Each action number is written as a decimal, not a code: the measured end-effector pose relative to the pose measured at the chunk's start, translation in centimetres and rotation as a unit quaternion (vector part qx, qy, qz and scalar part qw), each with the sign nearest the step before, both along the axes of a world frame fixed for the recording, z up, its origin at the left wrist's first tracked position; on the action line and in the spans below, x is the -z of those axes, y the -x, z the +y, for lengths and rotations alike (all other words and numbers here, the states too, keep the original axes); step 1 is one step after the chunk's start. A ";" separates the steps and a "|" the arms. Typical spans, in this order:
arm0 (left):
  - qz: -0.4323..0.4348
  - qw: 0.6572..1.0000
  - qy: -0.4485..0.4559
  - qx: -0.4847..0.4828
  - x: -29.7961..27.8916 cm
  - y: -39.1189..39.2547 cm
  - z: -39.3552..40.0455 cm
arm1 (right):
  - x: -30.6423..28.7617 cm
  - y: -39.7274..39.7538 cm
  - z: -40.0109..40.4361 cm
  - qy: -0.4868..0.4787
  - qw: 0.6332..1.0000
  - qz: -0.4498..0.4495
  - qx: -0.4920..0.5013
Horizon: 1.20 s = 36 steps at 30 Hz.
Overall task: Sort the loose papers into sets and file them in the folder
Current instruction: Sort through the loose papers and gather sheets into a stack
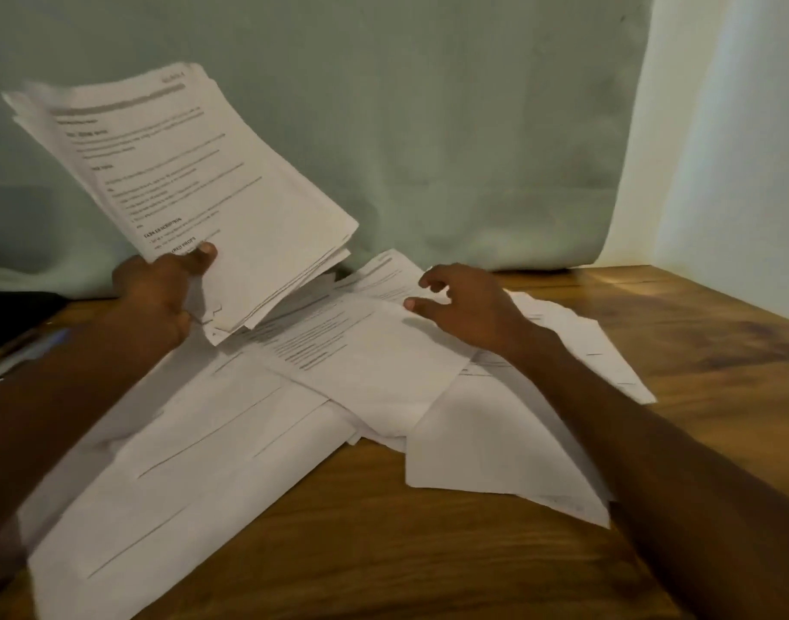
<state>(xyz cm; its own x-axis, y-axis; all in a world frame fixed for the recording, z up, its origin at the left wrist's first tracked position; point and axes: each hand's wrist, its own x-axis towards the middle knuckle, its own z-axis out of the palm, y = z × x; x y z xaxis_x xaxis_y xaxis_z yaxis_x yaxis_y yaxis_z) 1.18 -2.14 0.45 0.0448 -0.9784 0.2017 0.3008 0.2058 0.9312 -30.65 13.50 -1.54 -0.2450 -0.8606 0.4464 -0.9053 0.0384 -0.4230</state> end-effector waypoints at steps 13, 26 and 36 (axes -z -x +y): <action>0.012 0.993 -0.015 -0.116 3.1 -6.8 -2.1 | 2.2 -3.4 -2.5 0.029 0.990 -0.112 0.075; 0.090 0.995 -0.001 -0.048 2.5 -5.6 -2.1 | 1.8 -2.8 -1.9 0.110 0.893 -0.436 -0.021; 0.099 0.994 0.031 0.026 1.7 -5.4 -1.3 | 2.0 -2.0 -2.3 0.136 0.899 -0.415 0.044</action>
